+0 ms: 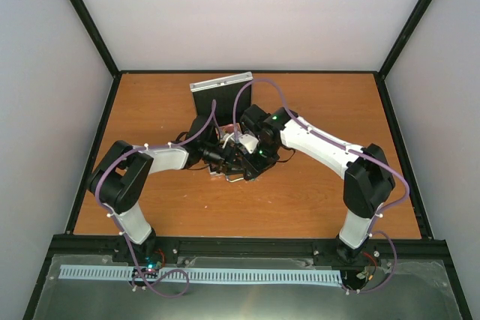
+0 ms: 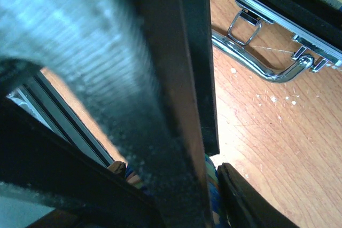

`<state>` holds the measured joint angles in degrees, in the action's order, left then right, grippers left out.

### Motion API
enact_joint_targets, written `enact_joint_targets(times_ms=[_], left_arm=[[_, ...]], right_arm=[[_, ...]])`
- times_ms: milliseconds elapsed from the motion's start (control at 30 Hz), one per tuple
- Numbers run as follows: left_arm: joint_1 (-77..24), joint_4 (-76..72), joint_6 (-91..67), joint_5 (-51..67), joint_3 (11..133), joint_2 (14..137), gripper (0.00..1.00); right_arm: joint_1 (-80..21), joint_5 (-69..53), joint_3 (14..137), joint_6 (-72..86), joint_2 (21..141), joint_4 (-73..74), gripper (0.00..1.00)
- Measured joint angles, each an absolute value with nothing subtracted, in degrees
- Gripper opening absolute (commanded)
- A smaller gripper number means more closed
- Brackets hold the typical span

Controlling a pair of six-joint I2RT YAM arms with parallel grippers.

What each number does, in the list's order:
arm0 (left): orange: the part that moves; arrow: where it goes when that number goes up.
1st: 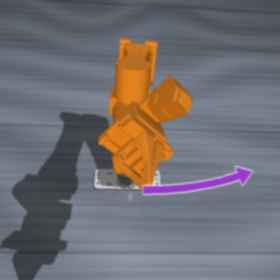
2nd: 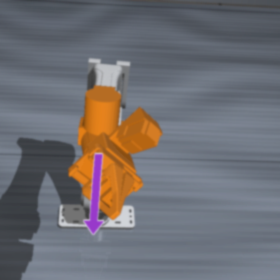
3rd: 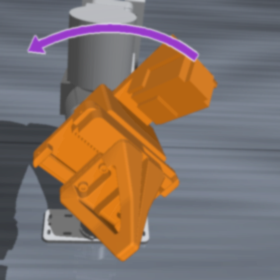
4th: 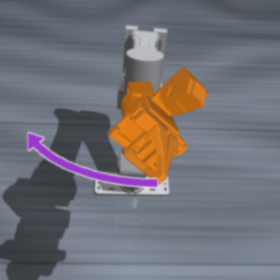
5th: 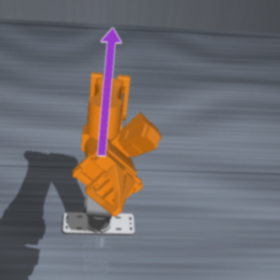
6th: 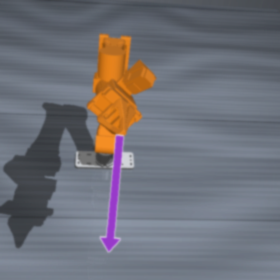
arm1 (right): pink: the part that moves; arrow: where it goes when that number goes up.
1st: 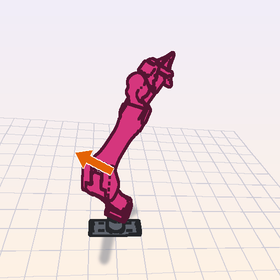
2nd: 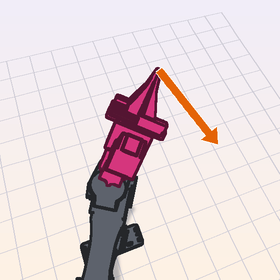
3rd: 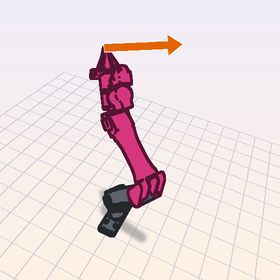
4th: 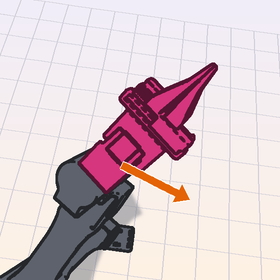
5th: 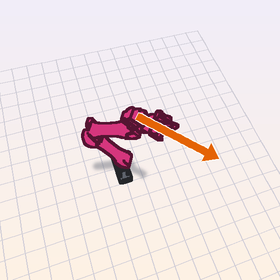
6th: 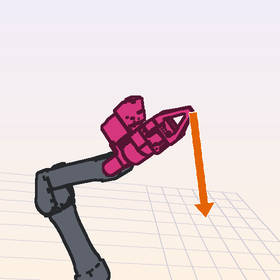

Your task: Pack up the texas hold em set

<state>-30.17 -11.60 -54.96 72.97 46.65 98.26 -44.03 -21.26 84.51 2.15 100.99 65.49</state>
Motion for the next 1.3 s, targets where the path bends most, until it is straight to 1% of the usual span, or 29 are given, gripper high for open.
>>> enact_joint_targets(times_ms=[100,300,400,567,667,867,1033,1133,1300], left_arm=[[-30.2,-11.2,-54.8,72.4,46.7,98.2,0.16],[-30.2,-10.7,-54.8,71.0,47.2,98.2,0.14],[-30.0,-10.7,-54.8,71.0,47.2,98.2,0.14],[-29.3,-10.6,-54.8,71.7,47.4,98.2,0.14],[-28.6,-9.7,-54.0,72.2,47.6,98.2,0.12],[-24.5,-2.4,-47.3,71.9,50.5,97.3,0.1],[-17.5,7.1,-38.0,67.4,54.9,94.7,0.1],[-13.2,13.0,-31.7,64.0,58.5,94.1,0.1],[-9.4,24.4,-17.2,52.7,67.2,94.1,0.11]], right_arm=[[-44.0,-21.2,84.5,1.9,101.2,65.4,0.38],[-43.8,-20.6,83.8,0.7,101.2,63.8,0.6],[-43.5,-20.6,82.7,-0.3,101.0,62.0,0.77],[-43.3,-20.7,81.0,-1.5,100.4,57.9,0.82],[-43.3,-20.7,80.4,-1.7,100.1,56.1,0.84],[-43.2,-18.5,80.6,-0.9,98.5,51.5,0.88],[-42.2,-14.8,82.0,0.2,94.2,49.2,0.9],[-39.6,-12.5,82.2,1.1,90.5,47.9,0.91],[-33.5,-10.6,81.4,1.8,86.6,45.9,0.91]])
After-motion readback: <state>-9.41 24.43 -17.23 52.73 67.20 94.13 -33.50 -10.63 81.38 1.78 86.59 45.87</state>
